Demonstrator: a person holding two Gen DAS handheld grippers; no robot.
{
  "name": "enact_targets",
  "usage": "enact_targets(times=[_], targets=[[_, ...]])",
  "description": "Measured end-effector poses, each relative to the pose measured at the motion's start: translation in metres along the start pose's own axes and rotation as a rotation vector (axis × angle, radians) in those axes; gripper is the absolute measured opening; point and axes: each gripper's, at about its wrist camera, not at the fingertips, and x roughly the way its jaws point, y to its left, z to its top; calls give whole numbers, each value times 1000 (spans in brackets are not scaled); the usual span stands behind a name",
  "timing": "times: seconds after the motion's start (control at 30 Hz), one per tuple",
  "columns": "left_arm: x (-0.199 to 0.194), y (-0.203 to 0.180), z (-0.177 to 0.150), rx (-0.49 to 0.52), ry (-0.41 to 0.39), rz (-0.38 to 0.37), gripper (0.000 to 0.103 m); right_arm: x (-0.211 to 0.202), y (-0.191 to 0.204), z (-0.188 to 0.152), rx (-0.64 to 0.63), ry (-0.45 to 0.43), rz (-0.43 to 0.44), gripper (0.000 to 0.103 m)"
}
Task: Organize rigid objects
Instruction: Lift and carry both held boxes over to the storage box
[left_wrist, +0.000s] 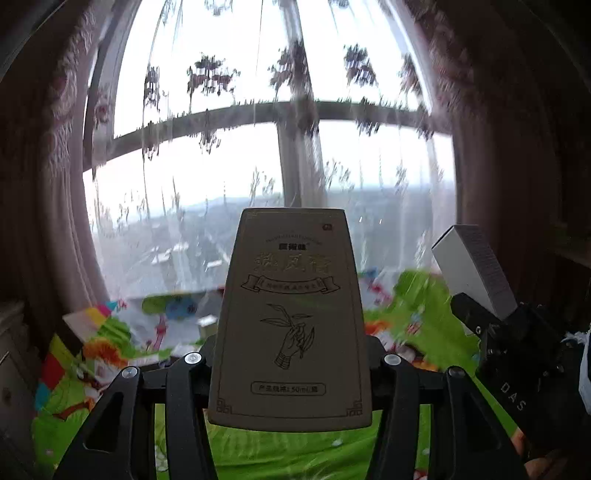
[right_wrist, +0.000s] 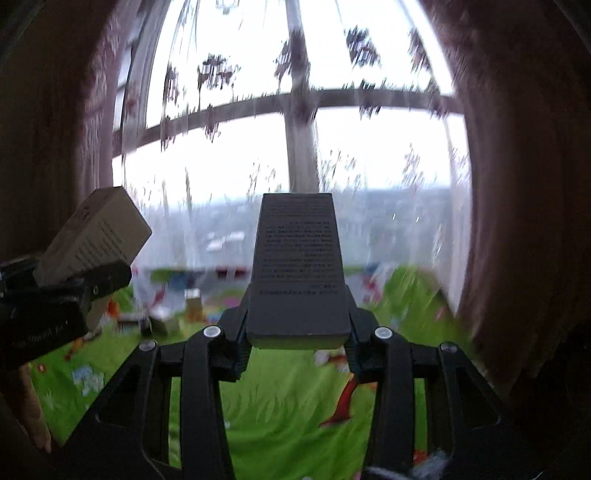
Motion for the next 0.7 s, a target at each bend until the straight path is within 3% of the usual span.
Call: enact_targets(times=[0.17,0.4,0.7], targets=[[-15,-17,7,39,-48,-26,52,-26,-2,18,17,-87,-3,45],[-31,-21,4,56,-65,-31,53,-34,8,21,13,-95,24,45],[-56,-1,6,34,-101,18,53,-53,19,37,-2,-155,71,45]])
